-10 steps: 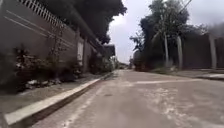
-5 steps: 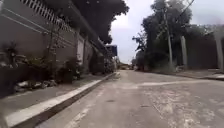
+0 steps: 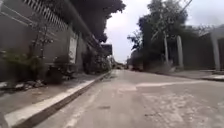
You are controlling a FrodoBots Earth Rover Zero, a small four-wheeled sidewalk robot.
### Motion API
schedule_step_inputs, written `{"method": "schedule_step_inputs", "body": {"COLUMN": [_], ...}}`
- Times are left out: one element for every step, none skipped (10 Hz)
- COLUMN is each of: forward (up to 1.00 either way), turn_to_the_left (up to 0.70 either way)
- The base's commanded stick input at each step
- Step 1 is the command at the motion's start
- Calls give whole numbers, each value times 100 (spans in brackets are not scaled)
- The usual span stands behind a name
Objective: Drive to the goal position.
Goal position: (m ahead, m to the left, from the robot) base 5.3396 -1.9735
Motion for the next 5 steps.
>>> {"method": "schedule_step_inputs", "body": {"forward": [70,70,70,70,70], "turn_to_the_left": [0,-3,-15,-27,-34]}}
